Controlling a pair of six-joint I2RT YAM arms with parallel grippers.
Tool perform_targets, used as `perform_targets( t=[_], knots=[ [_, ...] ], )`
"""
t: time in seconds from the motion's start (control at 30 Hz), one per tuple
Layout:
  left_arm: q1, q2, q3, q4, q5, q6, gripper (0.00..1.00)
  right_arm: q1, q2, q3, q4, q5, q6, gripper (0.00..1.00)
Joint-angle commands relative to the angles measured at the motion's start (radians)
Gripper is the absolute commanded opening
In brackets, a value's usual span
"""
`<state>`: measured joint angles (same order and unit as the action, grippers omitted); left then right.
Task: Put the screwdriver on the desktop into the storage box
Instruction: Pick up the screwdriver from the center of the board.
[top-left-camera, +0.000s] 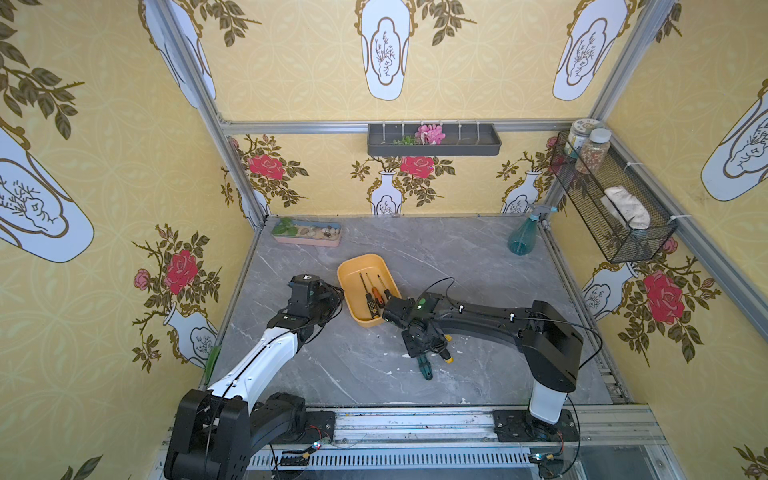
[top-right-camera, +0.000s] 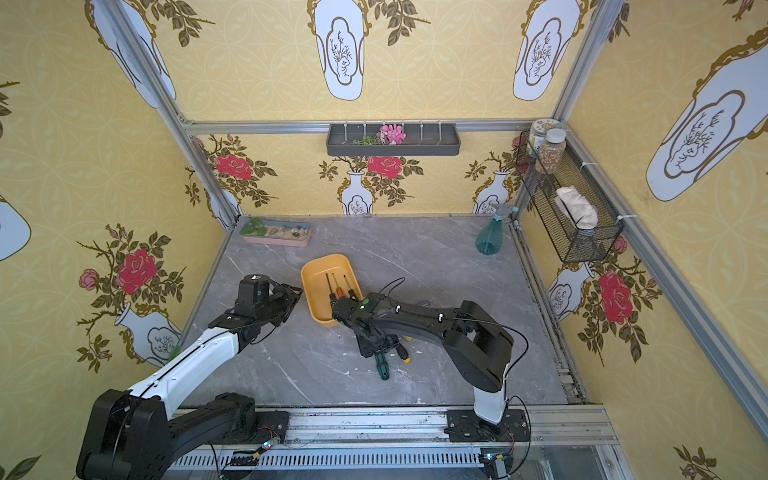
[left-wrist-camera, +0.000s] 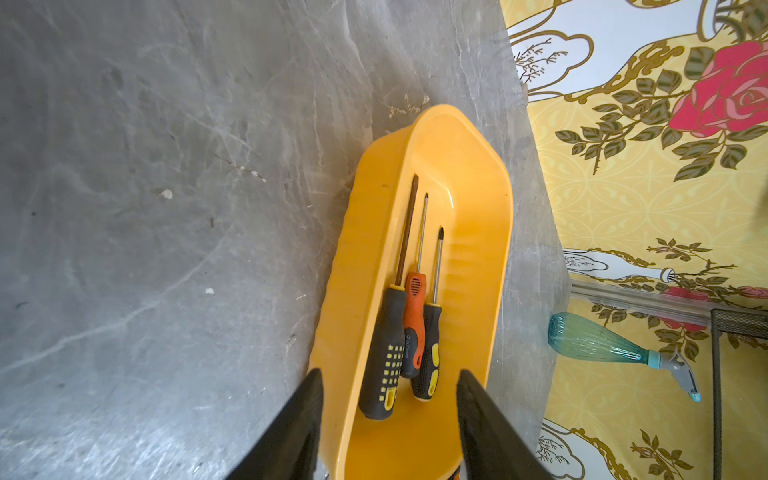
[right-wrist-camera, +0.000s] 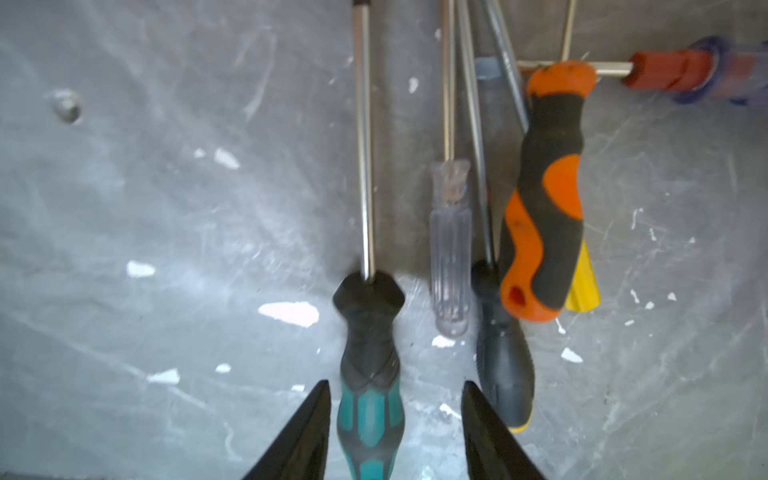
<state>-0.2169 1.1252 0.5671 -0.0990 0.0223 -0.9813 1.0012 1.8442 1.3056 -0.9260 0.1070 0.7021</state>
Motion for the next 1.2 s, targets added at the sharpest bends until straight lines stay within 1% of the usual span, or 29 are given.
perform_targets(
  t=[0.0,0.23,0.43,0.5,0.63,0.73,0.83,1.03,1.1,1.17],
  knots=[
    [-0.002,-0.008,-0.011,0.017,0.017,-0.022,0.53,-0.009,0.010,-0.008,0.061,-0.040,-0.016,0.50],
    [-0.001,-0.024,-0.023,0.022,0.018,-0.038,0.54,-0.012,0.051,-0.028,0.125,-0.080,-0.022,0.43],
    [0.000,-0.018,-0.027,0.032,0.024,-0.048,0.53,-0.016,0.093,-0.039,0.153,-0.060,-0.027,0.39],
    [-0.001,-0.018,-0.027,0.035,0.024,-0.049,0.53,-0.015,0.103,-0.035,0.153,-0.052,-0.029,0.35],
    [0.001,-0.021,-0.028,0.035,0.022,-0.051,0.53,-0.015,0.106,-0.036,0.153,-0.044,-0.031,0.25],
    [0.000,-0.022,-0.029,0.035,0.021,-0.050,0.54,-0.015,0.086,-0.044,0.143,-0.043,-0.026,0.17],
    [0.000,-0.027,-0.030,0.034,0.021,-0.053,0.53,-0.012,0.036,-0.049,0.115,-0.041,-0.016,0.12],
    [-0.001,-0.036,-0.033,0.039,0.015,-0.055,0.54,-0.006,-0.098,-0.011,-0.012,-0.015,-0.002,0.10],
    [0.000,-0.035,-0.036,0.043,0.014,-0.054,0.54,-0.009,-0.114,0.050,-0.049,0.002,-0.021,0.10],
    [0.001,-0.032,-0.038,0.047,0.014,-0.051,0.54,-0.020,-0.099,0.135,-0.063,0.003,-0.048,0.10]
  ],
)
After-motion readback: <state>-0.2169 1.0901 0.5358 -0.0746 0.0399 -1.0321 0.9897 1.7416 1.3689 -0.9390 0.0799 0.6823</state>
